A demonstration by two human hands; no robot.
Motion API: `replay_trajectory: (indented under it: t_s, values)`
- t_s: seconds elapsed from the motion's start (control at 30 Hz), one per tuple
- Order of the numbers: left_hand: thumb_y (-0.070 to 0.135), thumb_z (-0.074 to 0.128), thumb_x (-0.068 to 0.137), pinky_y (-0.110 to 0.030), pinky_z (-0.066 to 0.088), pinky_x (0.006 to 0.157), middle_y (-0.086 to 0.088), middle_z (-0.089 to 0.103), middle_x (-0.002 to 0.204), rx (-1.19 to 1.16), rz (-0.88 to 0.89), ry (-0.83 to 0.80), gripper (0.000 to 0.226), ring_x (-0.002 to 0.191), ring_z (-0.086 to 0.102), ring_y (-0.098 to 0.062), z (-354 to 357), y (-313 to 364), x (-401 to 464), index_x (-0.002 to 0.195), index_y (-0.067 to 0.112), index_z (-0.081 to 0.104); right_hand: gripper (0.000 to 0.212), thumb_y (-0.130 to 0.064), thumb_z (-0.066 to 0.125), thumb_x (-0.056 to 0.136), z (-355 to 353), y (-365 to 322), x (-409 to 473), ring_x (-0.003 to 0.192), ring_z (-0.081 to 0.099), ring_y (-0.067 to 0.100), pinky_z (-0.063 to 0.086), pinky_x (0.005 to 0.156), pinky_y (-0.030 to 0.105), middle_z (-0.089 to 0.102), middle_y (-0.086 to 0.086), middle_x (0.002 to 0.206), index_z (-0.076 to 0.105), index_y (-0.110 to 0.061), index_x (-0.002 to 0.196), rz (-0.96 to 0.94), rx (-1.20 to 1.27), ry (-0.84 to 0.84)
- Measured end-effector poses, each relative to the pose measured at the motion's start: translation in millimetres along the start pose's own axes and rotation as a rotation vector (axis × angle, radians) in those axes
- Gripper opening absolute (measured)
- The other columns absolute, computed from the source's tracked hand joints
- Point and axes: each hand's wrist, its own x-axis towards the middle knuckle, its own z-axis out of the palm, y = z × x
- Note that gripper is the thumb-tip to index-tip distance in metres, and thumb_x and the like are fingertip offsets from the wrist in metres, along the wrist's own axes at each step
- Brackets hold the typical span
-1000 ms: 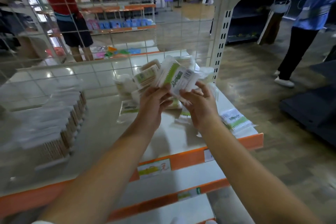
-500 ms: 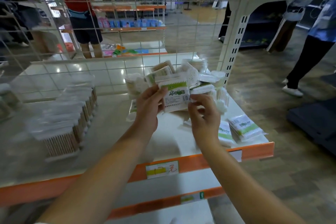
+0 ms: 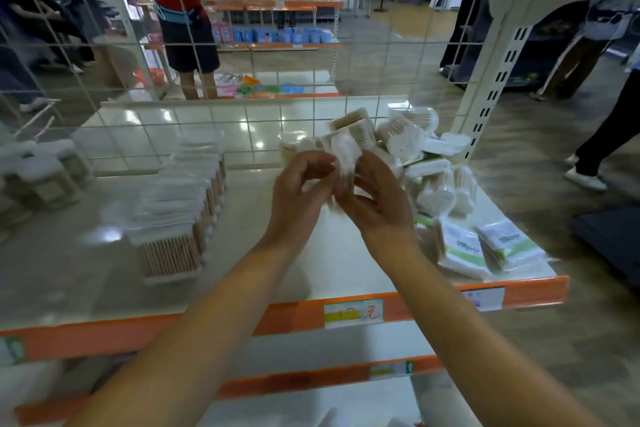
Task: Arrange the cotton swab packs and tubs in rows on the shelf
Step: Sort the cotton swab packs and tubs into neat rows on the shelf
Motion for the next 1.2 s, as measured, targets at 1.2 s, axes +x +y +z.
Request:
replay_trajectory:
  t_s: [1.2]
  values:
    - [0.001,0.064,0.082,-0.007,0.046,0.071,0.012,0.062,0.096,0.617,-0.034,-0.071,0.027,0.086,0.06,0.002,-261.6,7.8,-38.8,0.092,0.025,0.064,0.022,-0.008,0.064,0.071,175.0,46.9,-24.6,0.09,0.056,0.016,0.038,0.081,0.003,0.052,-0.005,0.096,0.066,-0.006,0.093,-0.249,-0.469,-0.186]
